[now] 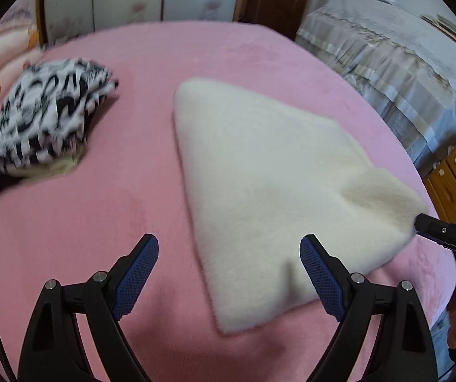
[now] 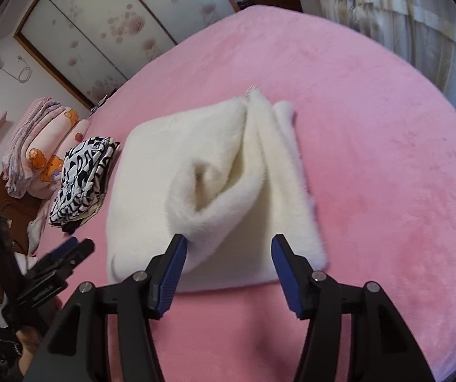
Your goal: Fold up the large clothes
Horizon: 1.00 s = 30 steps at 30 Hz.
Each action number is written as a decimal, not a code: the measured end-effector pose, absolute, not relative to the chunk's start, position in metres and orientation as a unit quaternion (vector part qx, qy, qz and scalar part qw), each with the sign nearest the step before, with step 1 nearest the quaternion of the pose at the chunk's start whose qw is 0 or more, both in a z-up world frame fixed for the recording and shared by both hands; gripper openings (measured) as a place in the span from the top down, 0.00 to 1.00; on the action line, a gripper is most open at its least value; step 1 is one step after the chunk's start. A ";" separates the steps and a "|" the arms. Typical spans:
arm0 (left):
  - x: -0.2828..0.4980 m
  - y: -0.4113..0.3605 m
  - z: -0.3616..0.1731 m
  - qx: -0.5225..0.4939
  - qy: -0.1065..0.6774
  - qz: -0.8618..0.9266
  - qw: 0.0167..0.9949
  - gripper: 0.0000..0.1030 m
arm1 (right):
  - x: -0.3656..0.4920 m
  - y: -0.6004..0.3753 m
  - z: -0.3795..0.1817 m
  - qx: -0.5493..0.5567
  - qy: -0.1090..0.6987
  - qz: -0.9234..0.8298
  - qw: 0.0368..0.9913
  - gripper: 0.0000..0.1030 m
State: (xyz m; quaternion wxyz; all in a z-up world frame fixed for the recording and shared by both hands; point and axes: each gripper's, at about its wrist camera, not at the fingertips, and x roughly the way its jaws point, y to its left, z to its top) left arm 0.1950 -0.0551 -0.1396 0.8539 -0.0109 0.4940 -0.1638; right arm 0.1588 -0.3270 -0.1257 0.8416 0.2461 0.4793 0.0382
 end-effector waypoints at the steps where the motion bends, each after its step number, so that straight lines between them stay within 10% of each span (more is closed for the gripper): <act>1: 0.200 -0.048 -0.149 -0.027 0.507 -0.162 0.846 0.13 | 0.166 -0.324 -0.126 0.244 0.485 0.044 0.839 0.46; 9: 0.212 -0.032 -0.192 -0.080 0.542 -0.178 0.818 0.13 | 0.222 -0.299 -0.141 0.177 0.554 0.047 0.812 0.46; 12: 0.213 -0.035 -0.196 -0.075 0.541 -0.180 0.818 0.14 | 0.234 -0.281 -0.149 0.114 0.567 0.057 0.814 0.72; 17: 0.207 -0.054 -0.175 -0.059 0.528 -0.214 0.820 0.40 | 0.202 -0.282 -0.098 0.069 0.488 0.060 0.868 0.84; 26: 0.193 -0.106 -0.191 -0.015 0.528 -0.227 0.818 0.39 | 0.171 -0.365 -0.177 0.180 0.517 0.019 0.837 0.83; 30: 0.190 -0.106 -0.190 -0.006 0.524 -0.225 0.821 0.39 | 0.163 -0.376 -0.176 0.224 0.508 0.015 0.831 0.60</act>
